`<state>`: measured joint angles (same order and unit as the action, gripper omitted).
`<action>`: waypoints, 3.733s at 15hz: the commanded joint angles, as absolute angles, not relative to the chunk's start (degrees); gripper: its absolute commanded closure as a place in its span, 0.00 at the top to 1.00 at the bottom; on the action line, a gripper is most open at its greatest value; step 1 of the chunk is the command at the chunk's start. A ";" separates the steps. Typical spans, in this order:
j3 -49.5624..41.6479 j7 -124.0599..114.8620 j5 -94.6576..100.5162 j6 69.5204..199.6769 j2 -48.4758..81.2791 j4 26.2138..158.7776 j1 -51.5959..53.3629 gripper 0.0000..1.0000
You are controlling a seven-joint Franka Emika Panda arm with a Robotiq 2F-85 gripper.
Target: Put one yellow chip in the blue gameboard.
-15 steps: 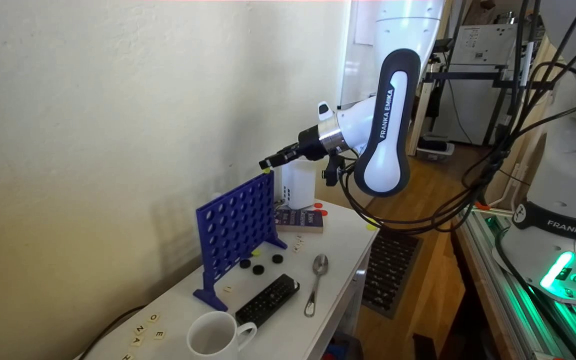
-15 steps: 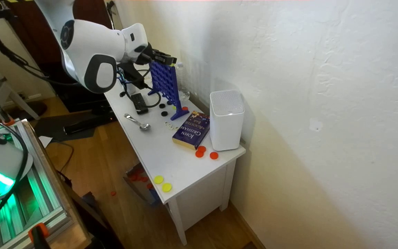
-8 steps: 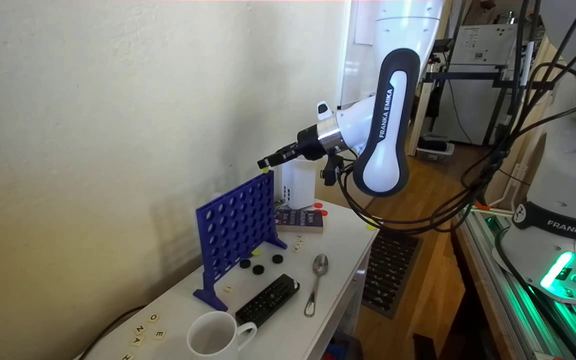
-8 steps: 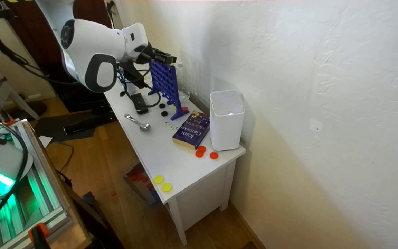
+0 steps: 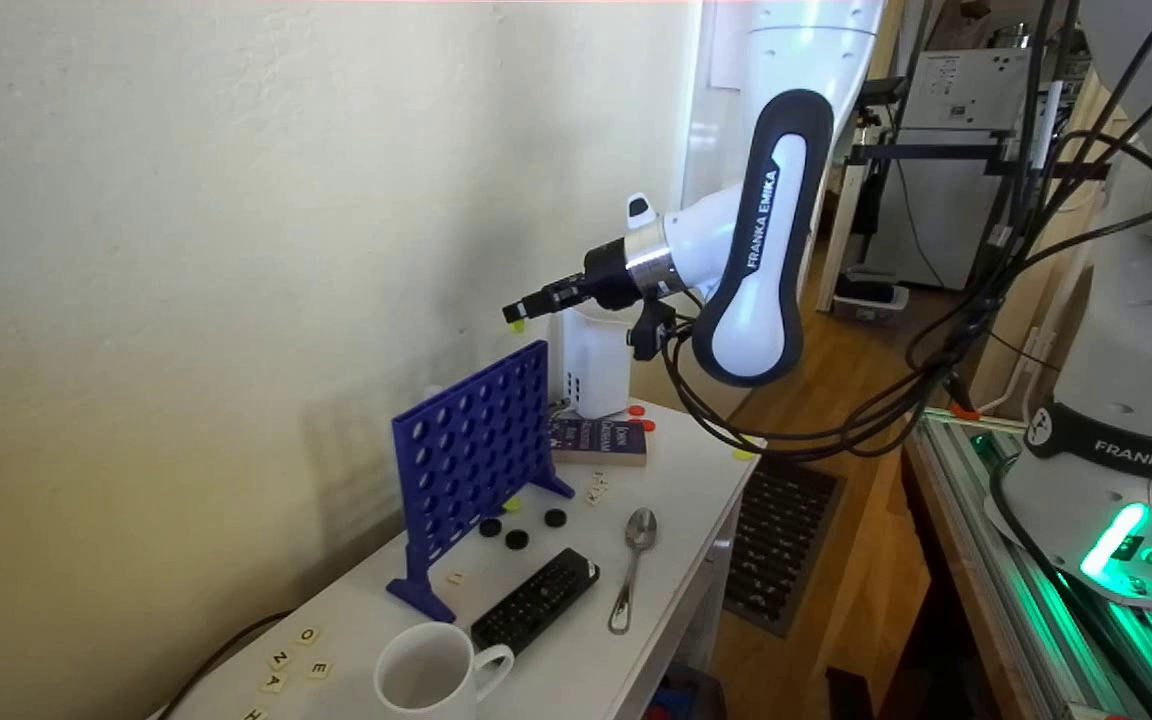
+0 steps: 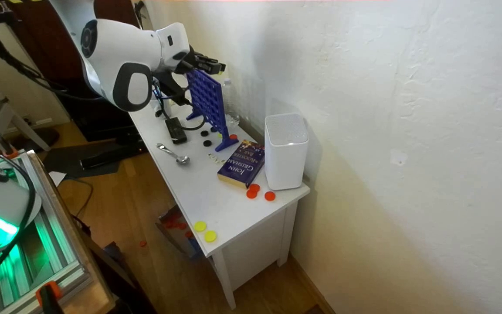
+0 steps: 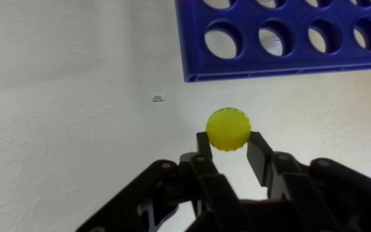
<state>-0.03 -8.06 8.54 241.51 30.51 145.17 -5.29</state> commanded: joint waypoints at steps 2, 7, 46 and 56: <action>1.49 -11.97 10.58 242.19 25.35 147.88 -6.88 0.09; 1.12 -13.40 11.95 242.18 18.64 153.19 -7.21 0.09; 18.97 -5.00 19.60 241.57 34.24 147.40 -32.13 0.09; 23.33 -9.77 32.86 242.00 34.48 147.20 -41.07 0.09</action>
